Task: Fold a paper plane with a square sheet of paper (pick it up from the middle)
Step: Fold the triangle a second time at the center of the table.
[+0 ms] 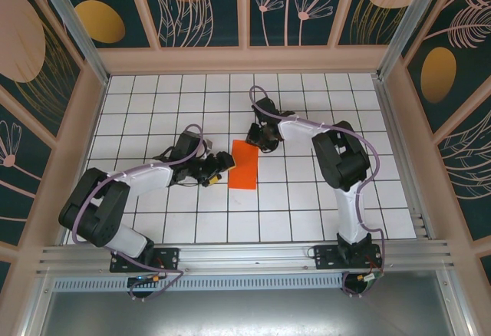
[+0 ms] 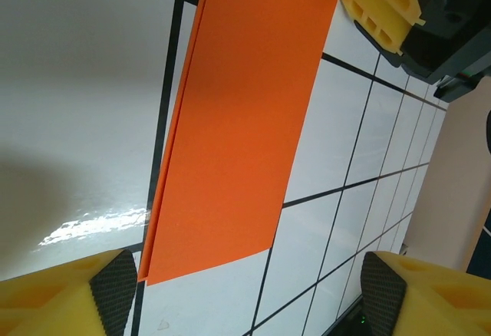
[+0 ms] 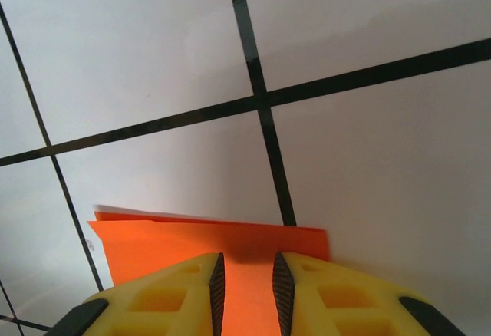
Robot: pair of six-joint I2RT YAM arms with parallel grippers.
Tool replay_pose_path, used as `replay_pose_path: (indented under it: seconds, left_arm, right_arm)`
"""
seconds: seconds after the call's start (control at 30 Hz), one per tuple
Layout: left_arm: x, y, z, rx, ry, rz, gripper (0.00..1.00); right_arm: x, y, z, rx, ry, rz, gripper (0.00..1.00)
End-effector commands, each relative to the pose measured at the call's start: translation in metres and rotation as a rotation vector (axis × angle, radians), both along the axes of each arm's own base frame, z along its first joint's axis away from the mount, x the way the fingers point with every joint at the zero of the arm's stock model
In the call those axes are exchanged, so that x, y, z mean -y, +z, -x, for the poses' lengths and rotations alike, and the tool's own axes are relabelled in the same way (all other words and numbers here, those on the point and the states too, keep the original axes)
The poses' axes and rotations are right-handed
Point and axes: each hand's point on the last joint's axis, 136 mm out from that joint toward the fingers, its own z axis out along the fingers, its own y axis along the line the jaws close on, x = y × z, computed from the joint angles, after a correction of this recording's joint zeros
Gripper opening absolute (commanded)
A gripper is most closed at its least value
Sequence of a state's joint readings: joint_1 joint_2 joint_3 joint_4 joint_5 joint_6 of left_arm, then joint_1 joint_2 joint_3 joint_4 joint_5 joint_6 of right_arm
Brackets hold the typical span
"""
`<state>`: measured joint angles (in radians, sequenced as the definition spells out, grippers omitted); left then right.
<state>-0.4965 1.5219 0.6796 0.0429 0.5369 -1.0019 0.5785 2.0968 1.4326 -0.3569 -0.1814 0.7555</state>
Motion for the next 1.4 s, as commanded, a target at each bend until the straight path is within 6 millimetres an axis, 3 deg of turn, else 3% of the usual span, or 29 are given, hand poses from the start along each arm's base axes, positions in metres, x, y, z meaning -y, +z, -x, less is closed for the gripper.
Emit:
replay_pose_path:
  seconds: [0.0,0.4,1.0,1.37]
  left_arm:
    - [0.0,-0.007,0.003,-0.013,-0.027,-0.047,0.78]
    - [0.019,-0.015,0.012,-0.038,-0.095,-0.037,0.67]
    - [0.027,-0.027,0.017,-0.055,-0.157,-0.088,0.72]
    - [0.019,-0.034,0.016,-0.061,-0.138,-0.139,0.73]
  right_arm:
    - [0.014,-0.031,0.009,-0.074,0.004,0.069,0.29]
    - [0.023,-0.048,0.018,-0.118,-0.003,0.08,0.28]
    - [0.021,-0.045,0.02,-0.124,-0.003,0.064,0.28]
    - [0.022,-0.046,0.022,-0.125,-0.006,0.065,0.27]
